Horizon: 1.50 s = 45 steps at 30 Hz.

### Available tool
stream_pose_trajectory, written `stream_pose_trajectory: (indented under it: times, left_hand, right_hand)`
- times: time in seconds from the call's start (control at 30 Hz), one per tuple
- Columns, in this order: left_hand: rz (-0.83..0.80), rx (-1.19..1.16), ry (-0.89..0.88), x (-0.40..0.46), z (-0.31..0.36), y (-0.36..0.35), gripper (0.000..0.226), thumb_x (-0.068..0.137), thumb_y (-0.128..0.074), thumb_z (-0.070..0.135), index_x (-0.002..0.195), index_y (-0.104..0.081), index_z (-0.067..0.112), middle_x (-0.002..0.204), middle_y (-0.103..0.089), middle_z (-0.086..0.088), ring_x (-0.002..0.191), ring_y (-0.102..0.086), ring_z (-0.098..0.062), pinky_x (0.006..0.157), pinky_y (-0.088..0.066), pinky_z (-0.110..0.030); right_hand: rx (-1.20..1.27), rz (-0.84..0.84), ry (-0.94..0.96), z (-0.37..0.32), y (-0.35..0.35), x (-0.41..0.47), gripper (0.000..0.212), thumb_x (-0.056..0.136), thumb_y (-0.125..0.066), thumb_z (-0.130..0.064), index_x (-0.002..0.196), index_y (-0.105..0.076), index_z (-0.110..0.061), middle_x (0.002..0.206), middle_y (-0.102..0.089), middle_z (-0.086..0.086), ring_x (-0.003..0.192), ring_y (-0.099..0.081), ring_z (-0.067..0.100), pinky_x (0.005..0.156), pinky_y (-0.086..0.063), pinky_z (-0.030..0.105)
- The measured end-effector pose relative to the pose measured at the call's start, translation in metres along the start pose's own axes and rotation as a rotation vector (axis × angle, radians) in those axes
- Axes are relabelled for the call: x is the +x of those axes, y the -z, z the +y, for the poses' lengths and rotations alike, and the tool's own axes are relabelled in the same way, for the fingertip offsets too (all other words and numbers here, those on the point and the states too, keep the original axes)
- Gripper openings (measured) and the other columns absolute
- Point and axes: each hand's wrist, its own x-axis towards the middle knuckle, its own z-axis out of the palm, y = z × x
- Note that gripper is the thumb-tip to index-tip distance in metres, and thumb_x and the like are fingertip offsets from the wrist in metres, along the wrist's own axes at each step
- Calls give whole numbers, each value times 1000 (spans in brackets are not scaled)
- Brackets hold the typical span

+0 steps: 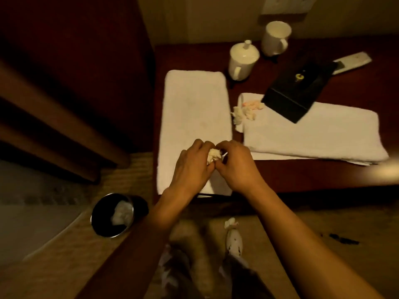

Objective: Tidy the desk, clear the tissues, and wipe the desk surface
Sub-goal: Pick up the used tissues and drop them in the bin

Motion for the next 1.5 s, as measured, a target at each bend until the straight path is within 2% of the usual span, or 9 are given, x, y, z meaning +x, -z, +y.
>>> stream_pose_trajectory:
  times: [0.33, 0.5, 0.6, 0.73, 0.93, 1.0, 1.13, 1.4, 1.5]
  left_hand:
    - [212, -49, 296, -99, -131, 82, 29, 85, -60, 17, 114, -55, 18, 109, -54, -4, 92, -58, -24, 77, -48, -42]
    - [210, -9, 545, -169, -214, 94, 32, 88, -58, 21, 119, -53, 16, 117, -55, -6, 99, -58, -28, 83, -47, -41]
    - [173, 29, 626, -198, -265, 88, 32, 87, -56, 22, 119, -53, 16, 120, -55, -7, 102, -57, -30, 85, -46, -41]
    - [197, -42, 646, -227, -324, 66, 38, 86, -59, 21, 122, -54, 15, 124, -54, -10, 103, -57, -30, 86, -48, -42]
    - [180, -43, 667, -234, -391, 24, 44, 81, -62, 21, 124, -52, 14, 127, -52, -12, 111, -53, -35, 89, -46, -49]
    - [166, -29, 668, -232, -408, 11, 54, 77, -64, 23, 128, -48, 17, 129, -50, -12, 116, -48, -36, 92, -44, -51]
    - [150, 33, 670, -235, -426, -1, 71, 72, -69, 30, 136, -40, 21, 141, -40, -8, 127, -36, -34, 101, -34, -49]
    - [182, 1, 729, -239, -428, -8, 75, 75, -72, 37, 140, -38, 18, 143, -40, -11, 129, -37, -34, 103, -36, -49]
    - [197, 6, 753, -232, -418, 1, 72, 76, -71, 32, 139, -40, 16, 141, -43, -12, 127, -40, -34, 103, -37, -48]
  right_hand:
    - [-31, -209, 229, -140, -120, 11, 21, 84, -64, -16, 105, -65, -15, 97, -57, 2, 85, -57, 19, 72, -41, 21]
    - [-45, -367, 309, -197, -215, -1, 26, 81, -62, -7, 107, -64, -13, 108, -54, 5, 92, -59, 21, 77, -44, 24]
    - [-68, -426, 316, -213, -272, -6, 30, 84, -60, -6, 113, -62, -14, 114, -52, 4, 96, -59, 21, 84, -49, 29]
    - [-117, -507, 336, -217, -341, -1, 36, 81, -60, -3, 117, -62, -10, 116, -57, 11, 101, -59, 24, 83, -42, 21]
    - [-204, -554, 302, -203, -417, 19, 22, 80, -62, -6, 102, -65, -6, 105, -64, 15, 93, -61, 28, 70, -37, 23]
    - [-222, -556, 313, -198, -433, 25, 31, 80, -65, -7, 110, -62, -7, 111, -62, 15, 98, -61, 29, 76, -44, 26]
    - [-299, -584, 294, -191, -447, 31, 51, 80, -70, -9, 128, -52, -6, 128, -53, 17, 112, -56, 31, 87, -45, 30]
    - [-320, -609, 294, -184, -447, 31, 59, 81, -71, -13, 133, -46, -7, 132, -51, 16, 120, -50, 30, 93, -43, 30]
    - [-307, -628, 297, -185, -435, 33, 58, 80, -72, -16, 132, -48, -6, 130, -52, 16, 119, -51, 30, 90, -43, 28]
